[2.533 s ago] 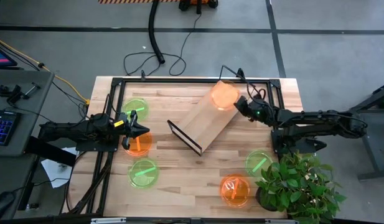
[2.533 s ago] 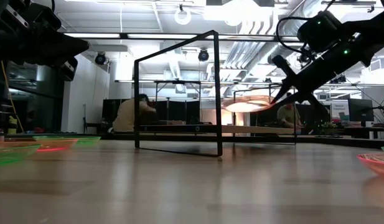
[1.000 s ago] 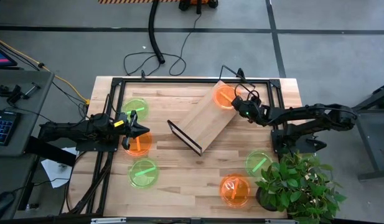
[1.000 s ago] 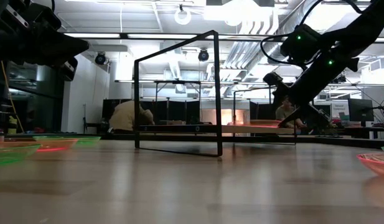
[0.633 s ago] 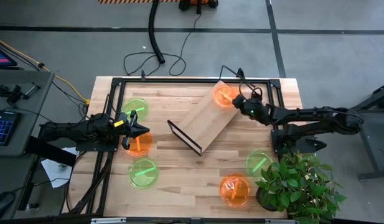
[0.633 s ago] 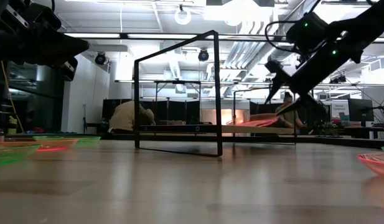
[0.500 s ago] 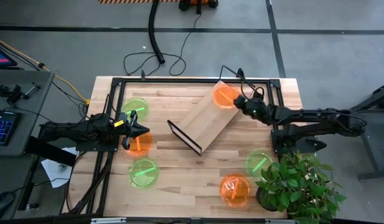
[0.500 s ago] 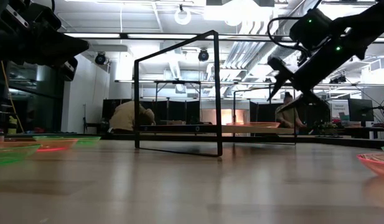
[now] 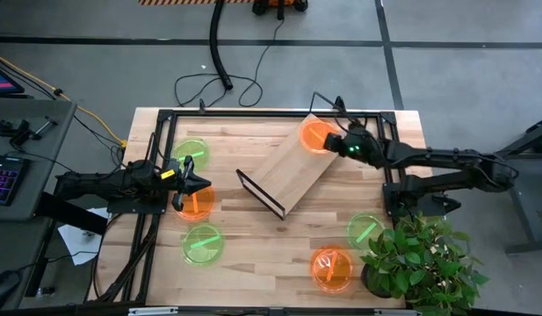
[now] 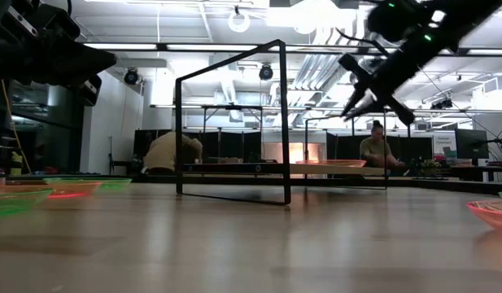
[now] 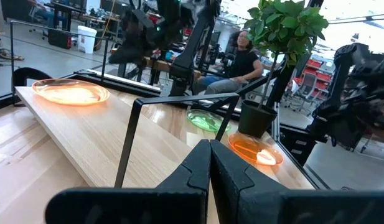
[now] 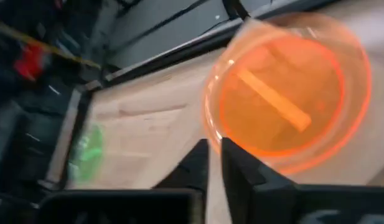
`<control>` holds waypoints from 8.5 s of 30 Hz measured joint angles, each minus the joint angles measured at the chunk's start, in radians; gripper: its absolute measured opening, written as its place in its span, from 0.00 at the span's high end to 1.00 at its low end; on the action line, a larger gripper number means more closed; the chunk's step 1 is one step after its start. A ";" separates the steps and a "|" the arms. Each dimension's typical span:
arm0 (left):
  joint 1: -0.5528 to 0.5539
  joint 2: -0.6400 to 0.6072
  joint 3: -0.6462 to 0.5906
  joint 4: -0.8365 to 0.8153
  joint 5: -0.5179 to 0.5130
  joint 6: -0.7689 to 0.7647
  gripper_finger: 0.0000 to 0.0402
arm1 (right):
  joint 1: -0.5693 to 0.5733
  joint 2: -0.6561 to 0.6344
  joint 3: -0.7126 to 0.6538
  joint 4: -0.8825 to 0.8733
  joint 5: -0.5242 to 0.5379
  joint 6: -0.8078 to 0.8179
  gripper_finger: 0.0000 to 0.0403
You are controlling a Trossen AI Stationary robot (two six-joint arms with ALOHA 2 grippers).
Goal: Place and stack plates onto a shelf
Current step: Put the top right orange plate on the shelf, then put the bottom right green plate on the shelf
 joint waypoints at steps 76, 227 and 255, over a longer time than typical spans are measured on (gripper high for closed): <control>0.000 0.000 0.000 0.000 0.000 0.000 1.00 | 0.404 0.201 0.181 -0.721 -0.616 -0.132 1.00; 0.000 0.000 0.000 0.000 0.000 0.000 1.00 | 0.460 0.179 -0.160 0.304 0.105 0.476 1.00; 0.000 0.000 0.000 0.000 0.000 0.000 1.00 | 0.325 0.267 -0.040 0.246 -0.086 0.303 0.55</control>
